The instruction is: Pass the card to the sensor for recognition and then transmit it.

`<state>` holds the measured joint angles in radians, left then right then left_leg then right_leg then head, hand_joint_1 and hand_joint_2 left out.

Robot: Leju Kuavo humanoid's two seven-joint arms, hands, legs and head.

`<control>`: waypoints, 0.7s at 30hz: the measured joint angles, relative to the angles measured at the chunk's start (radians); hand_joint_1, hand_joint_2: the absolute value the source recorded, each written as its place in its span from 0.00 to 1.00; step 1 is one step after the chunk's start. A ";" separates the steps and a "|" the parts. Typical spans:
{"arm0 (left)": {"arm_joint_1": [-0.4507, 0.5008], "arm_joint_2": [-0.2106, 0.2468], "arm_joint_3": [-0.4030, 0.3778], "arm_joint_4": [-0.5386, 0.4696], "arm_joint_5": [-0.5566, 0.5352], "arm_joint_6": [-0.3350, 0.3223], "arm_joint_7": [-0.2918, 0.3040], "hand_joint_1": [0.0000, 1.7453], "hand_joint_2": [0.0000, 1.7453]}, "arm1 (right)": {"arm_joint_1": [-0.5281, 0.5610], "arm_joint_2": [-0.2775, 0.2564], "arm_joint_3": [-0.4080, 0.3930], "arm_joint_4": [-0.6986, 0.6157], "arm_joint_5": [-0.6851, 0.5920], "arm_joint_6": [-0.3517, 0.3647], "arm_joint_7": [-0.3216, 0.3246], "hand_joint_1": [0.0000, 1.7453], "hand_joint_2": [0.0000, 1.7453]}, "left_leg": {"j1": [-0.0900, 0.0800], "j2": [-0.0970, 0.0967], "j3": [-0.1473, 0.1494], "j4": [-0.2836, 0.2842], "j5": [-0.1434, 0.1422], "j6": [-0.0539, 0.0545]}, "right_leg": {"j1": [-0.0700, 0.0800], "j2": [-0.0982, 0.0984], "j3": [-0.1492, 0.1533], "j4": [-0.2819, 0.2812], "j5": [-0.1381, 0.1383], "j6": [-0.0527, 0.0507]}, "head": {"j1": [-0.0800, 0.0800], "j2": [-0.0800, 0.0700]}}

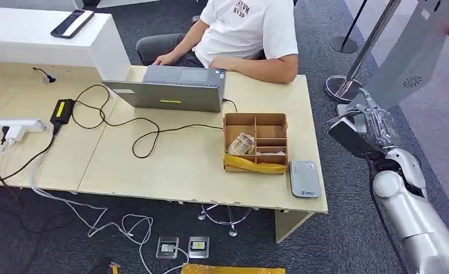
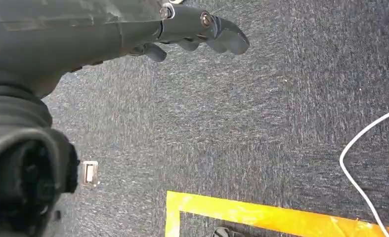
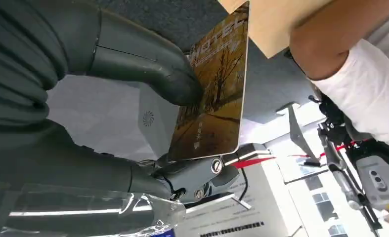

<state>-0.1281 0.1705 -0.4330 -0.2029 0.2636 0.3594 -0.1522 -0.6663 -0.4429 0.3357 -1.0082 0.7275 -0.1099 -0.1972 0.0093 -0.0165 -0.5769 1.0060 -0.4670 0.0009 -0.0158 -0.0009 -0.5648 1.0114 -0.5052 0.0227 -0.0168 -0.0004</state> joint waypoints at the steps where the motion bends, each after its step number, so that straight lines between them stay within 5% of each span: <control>1: 0.000 0.000 0.000 0.000 0.000 0.000 0.000 0.00 0.00 | 0.002 0.000 -0.002 -0.002 0.000 0.000 0.000 1.00 1.00 | 0.000 0.000 0.000 0.000 0.000 0.000 | 0.000 0.000 0.000 0.000 0.000 0.000 | 0.000 0.000; 21: 0.000 0.000 0.000 0.000 0.007 -0.002 0.000 0.00 0.00 | 0.048 0.008 0.007 -0.007 0.074 0.053 0.017 1.00 1.00 | 0.000 0.000 0.000 0.000 0.000 0.000 | 0.000 0.000 0.000 0.000 0.000 0.000 | 0.000 0.000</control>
<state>-0.1285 0.1705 -0.4330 -0.2029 0.2708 0.3578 -0.1526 -0.6180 -0.4349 0.3430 -1.0151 0.8019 -0.0565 -0.1801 0.0094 -0.0166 -0.5771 1.0058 -0.4670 0.0009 -0.0157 -0.0012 -0.5647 1.0114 -0.5052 0.0226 -0.0168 -0.0004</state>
